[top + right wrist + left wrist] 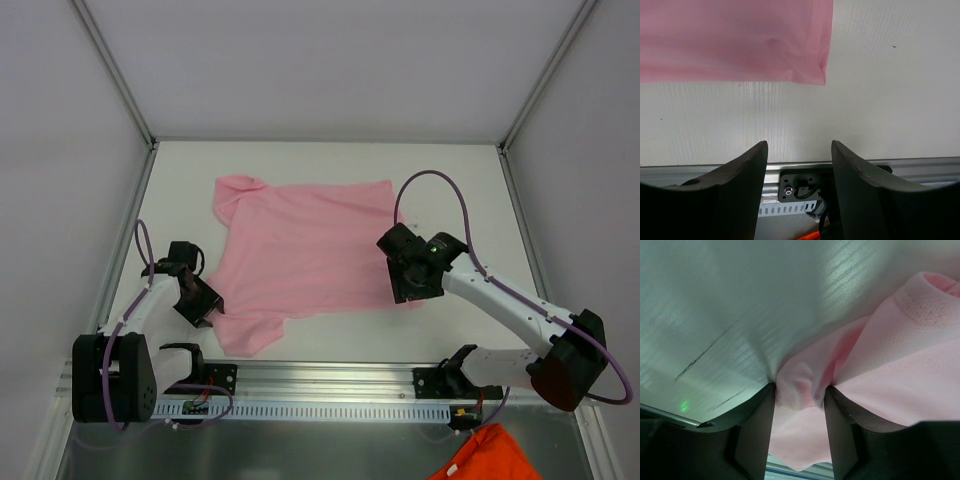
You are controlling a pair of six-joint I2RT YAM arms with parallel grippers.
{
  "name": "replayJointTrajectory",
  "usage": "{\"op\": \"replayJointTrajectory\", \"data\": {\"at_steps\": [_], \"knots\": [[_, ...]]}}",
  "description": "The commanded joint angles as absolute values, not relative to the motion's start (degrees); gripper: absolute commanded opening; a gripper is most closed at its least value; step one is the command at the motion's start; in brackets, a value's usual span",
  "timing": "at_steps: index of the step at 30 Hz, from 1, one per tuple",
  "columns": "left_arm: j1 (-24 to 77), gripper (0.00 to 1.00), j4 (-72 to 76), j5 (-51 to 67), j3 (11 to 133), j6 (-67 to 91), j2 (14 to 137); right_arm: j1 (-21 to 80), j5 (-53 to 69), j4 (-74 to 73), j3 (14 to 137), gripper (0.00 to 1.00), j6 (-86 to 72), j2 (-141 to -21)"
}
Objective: Fold and stack the t-shirts
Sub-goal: Grap the side of the flattened tshirt closest away from the robot with both arms
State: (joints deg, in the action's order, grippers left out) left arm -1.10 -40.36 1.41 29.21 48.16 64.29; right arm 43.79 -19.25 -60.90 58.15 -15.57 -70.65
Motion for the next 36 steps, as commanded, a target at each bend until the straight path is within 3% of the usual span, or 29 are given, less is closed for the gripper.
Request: {"op": "replayJointTrajectory", "data": {"at_steps": [1,5,7,11,23,36], "knots": [[-0.35,0.41,-33.49,3.34,26.72,49.48,65.21,44.21,-21.18,-62.49,57.40,0.58,-16.43,-68.99],[-0.35,0.43,-33.92,2.72,27.24,49.66,65.65,44.21,-21.27,-62.49,57.39,0.58,-16.61,-70.13],[-0.35,0.55,-33.84,2.64,27.60,49.48,66.09,44.21,-21.01,-62.75,57.74,0.58,-16.44,-70.66],[-0.35,0.62,-34.19,2.46,28.21,49.22,66.71,44.12,-21.45,-65.11,58.10,0.58,-17.75,-72.42],[-0.35,0.62,-35.95,0.79,30.41,49.04,65.92,44.21,-24.96,-61.35,57.65,0.60,-19.07,-88.40],[-0.35,0.61,-37.79,0.62,31.29,48.78,64.60,42.28,-23.31,-53.80,57.22,0.56,-22.75,-95.19]]}}
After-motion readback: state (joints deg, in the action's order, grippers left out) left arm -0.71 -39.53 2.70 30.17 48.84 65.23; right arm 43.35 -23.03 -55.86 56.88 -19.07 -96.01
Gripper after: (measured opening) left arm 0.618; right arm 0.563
